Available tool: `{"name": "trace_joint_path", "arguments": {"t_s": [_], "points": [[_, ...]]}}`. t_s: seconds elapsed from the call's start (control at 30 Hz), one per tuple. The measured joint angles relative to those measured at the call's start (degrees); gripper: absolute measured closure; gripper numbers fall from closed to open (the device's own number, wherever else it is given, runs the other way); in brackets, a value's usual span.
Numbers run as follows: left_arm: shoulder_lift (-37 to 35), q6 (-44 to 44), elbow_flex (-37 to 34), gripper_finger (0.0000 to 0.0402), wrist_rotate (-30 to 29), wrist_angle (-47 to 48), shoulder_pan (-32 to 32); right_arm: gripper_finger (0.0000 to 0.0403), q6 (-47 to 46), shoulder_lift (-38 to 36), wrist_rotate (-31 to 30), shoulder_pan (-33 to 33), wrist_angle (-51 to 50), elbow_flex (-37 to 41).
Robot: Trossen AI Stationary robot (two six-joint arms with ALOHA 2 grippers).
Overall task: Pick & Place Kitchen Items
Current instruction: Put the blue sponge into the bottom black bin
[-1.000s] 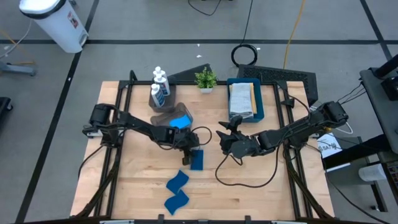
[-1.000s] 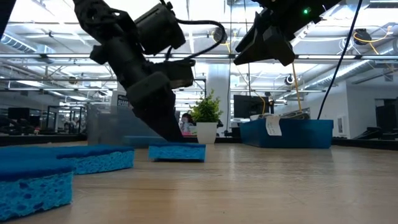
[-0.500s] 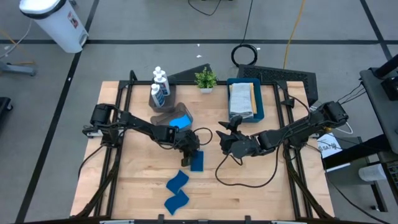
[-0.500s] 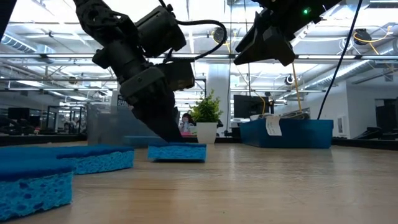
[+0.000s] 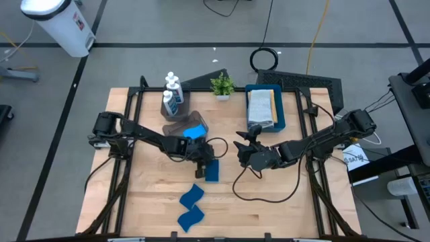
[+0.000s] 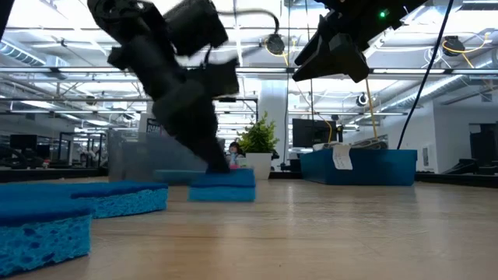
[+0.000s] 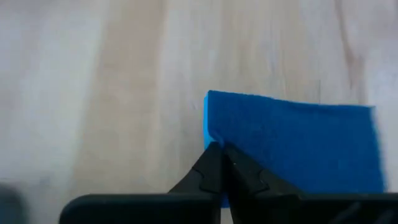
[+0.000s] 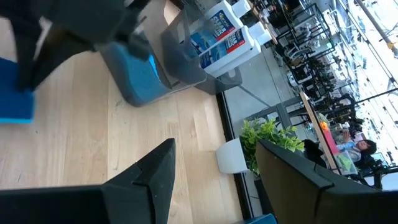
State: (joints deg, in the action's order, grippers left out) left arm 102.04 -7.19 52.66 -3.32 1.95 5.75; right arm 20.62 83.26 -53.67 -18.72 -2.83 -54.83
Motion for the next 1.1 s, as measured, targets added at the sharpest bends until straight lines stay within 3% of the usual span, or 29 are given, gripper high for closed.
{"name": "trace_joint_path", "arguments": {"t_s": [0.4,0.7,0.87,1.1], "points": [[-16.3,-2.8,0.1,0.0397,-20.2,0.3,2.5,0.0206,0.0,0.0,0.0,0.0,0.0,0.0],[-26.4,-8.9,0.1,0.0398,-39.4,9.6,3.5,0.0206,-0.2,0.0,0.0,0.0,-0.4,0.0],[-28.0,-18.3,0.1,0.0399,-49.3,19.6,4.2,0.0206,-0.3,0.0,0.0,0.0,-0.5,0.0],[-27.5,-38.2,-0.3,0.0395,-57.9,31.2,4.1,0.0206,-0.4,0.0,0.0,0.0,-0.4,0.0]]}}
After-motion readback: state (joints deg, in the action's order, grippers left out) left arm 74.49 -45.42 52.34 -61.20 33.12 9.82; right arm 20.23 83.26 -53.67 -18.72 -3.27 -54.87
